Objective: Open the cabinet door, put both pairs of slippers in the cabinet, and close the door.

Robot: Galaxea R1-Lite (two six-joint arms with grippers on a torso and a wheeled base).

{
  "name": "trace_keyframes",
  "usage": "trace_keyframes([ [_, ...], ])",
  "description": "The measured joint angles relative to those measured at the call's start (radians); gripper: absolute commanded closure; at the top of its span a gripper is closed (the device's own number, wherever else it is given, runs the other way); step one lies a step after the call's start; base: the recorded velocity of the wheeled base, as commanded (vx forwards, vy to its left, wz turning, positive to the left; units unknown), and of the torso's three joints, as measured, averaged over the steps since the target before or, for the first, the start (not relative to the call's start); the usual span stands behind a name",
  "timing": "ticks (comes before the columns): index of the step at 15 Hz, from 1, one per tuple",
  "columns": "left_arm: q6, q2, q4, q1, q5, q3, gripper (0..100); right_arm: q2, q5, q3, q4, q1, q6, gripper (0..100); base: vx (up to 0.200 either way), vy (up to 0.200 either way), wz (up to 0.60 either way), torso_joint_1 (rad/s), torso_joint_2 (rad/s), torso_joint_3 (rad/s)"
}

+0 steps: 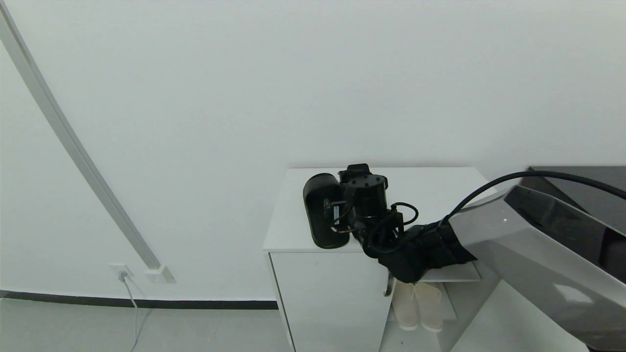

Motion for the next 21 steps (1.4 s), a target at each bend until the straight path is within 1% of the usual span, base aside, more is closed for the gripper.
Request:
trace_keyframes([
  [6, 0.0, 0.0, 0.0, 0.0, 0.0, 0.0, 100, 0.066, 0.011, -0.131, 0.076, -0.023, -0.001, 0, 0.0, 0.0, 0.0, 0.0, 0.0, 0.0],
  [7, 0.0, 0.0, 0.0, 0.0, 0.0, 0.0, 100, 0.077, 0.011, -0.148, 0.082, -0.023, -0.001, 100, 0.0, 0.0, 0.0, 0.0, 0.0, 0.0],
  [11, 0.0, 0.0, 0.0, 0.0, 0.0, 0.0, 100, 0.105, 0.011, -0.196, 0.106, -0.023, -0.008, 100, 0.0, 0.0, 0.0, 0.0, 0.0, 0.0],
  [16, 0.0, 0.0, 0.0, 0.0, 0.0, 0.0, 100, 0.108, 0.011, -0.201, 0.104, -0.023, -0.007, 100, 0.0, 0.0, 0.0, 0.0, 0.0, 0.0],
  [18, 0.0, 0.0, 0.0, 0.0, 0.0, 0.0, 100, 0.086, 0.011, -0.179, 0.104, -0.023, -0.004, 100, 0.0, 0.0, 0.0, 0.0, 0.0, 0.0],
  [21, 0.0, 0.0, 0.0, 0.0, 0.0, 0.0, 100, 0.005, 0.022, -0.078, 0.09, -0.021, -0.003, 100, 0.0, 0.0, 0.0, 0.0, 0.0, 0.0],
])
